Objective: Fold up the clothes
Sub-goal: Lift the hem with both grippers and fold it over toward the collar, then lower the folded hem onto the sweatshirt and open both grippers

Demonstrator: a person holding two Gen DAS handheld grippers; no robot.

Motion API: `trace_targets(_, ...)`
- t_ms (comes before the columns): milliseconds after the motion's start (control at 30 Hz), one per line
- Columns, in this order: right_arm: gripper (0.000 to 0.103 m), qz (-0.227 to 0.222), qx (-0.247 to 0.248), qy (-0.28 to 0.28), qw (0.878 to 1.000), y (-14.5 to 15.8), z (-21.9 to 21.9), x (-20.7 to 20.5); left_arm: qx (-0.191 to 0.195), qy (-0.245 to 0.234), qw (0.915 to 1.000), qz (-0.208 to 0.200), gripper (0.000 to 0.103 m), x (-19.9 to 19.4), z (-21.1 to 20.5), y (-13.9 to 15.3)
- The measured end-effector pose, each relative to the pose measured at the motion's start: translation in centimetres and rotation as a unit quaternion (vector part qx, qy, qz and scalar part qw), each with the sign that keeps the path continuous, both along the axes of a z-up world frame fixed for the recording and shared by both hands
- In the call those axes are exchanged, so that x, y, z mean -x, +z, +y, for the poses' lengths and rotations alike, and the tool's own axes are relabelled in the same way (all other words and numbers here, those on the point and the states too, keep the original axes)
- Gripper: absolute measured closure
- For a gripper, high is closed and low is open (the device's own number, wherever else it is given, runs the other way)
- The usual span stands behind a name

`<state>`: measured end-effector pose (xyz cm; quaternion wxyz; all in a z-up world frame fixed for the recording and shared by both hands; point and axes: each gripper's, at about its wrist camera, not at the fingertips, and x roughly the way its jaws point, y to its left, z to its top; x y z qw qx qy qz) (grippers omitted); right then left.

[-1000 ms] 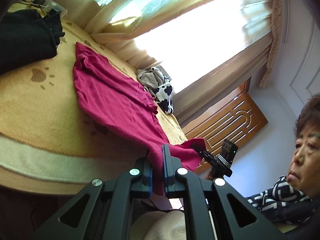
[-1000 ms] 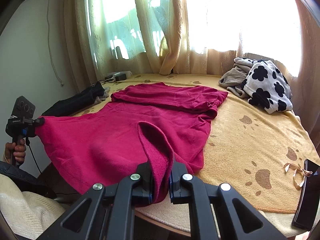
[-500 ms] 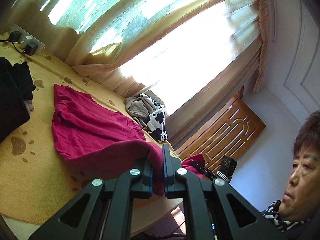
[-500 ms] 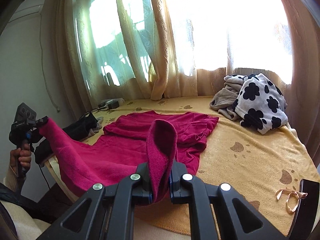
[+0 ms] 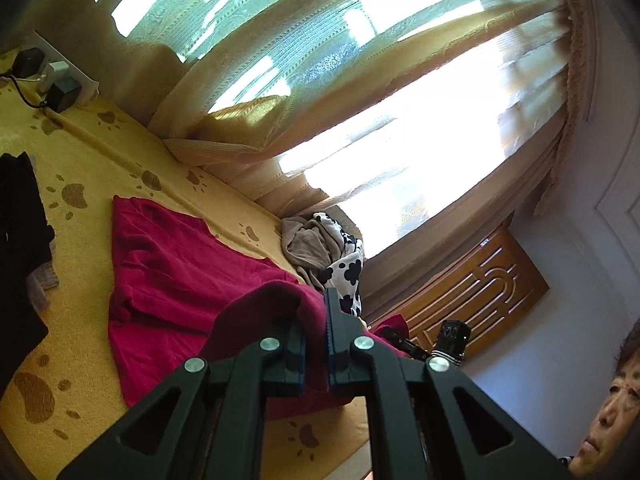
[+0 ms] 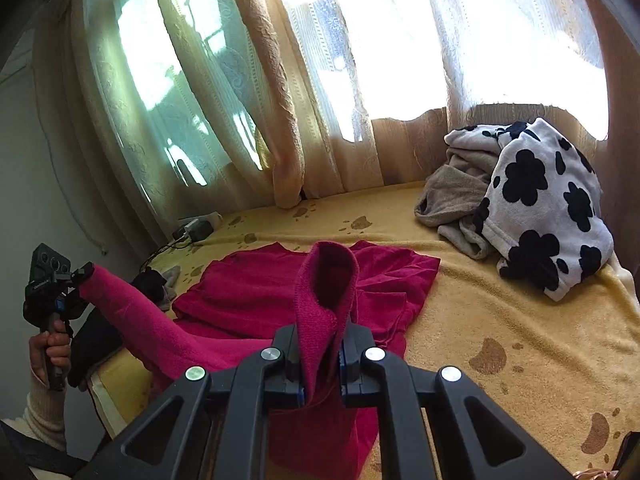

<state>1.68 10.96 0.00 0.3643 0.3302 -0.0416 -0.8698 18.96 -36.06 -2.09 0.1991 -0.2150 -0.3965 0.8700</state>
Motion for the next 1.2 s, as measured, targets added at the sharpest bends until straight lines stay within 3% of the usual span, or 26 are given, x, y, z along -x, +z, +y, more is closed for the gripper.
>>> trace_targets(567, 0.091, -0.083, -0.033, -0.033, 0.995, -4.5, -6.3, 14.5, -0.041, 0.049, 0.9925, -0.104, 0.094, 13.5, -6.5, -7.0)
trace_targets(867, 0.091, -0.128, -0.04, -0.043, 0.99, -8.1, -8.0, 18.0, -0.061, 0.062, 0.9826, -0.164, 0.093, 16.9, -8.2, -10.6)
trace_targets(900, 0.09, -0.133, -0.04, -0.043, 0.989, -8.5, -8.1, 18.3, -0.055, 0.066, 0.9811, -0.173, 0.09, 17.1, -8.2, -10.9)
trace_targets(967, 0.09, -0.143, -0.04, -0.045, 0.988, -9.3, -8.4, 19.0, -0.042, 0.079, 0.9784, -0.187, 0.066, 17.4, -8.4, -11.2)
trace_targets(1000, 0.087, -0.146, -0.038, -0.047, 0.987, -9.5, -8.4, 19.3, -0.039, 0.088, 0.9771, -0.19, 0.037, 17.4, -8.6, -11.3)
trace_targets(1033, 0.079, -0.147, -0.032, -0.05, 0.987, -9.5, -8.3, 19.4, -0.043, 0.098, 0.9762, -0.189, 0.02, 17.4, -8.9, -11.3)
trace_targets(1067, 0.073, -0.148, -0.026, -0.053, 0.987, -9.4, -8.2, 19.6, -0.049, 0.107, 0.9757, -0.185, 0.02, 17.3, -9.3, -11.3)
trace_targets(1133, 0.031, -0.149, -0.014, -0.06, 0.987, -9.3, -7.9, 19.9, -0.054, 0.116, 0.9752, -0.18, 0.02, 17.3, -10.0, -11.1)
trace_targets(1200, 0.027, -0.145, 0.003, -0.07, 0.987, -8.8, -7.2, 20.2, -0.047, 0.12, 0.9757, -0.177, 0.02, 17.3, -10.3, -10.7)
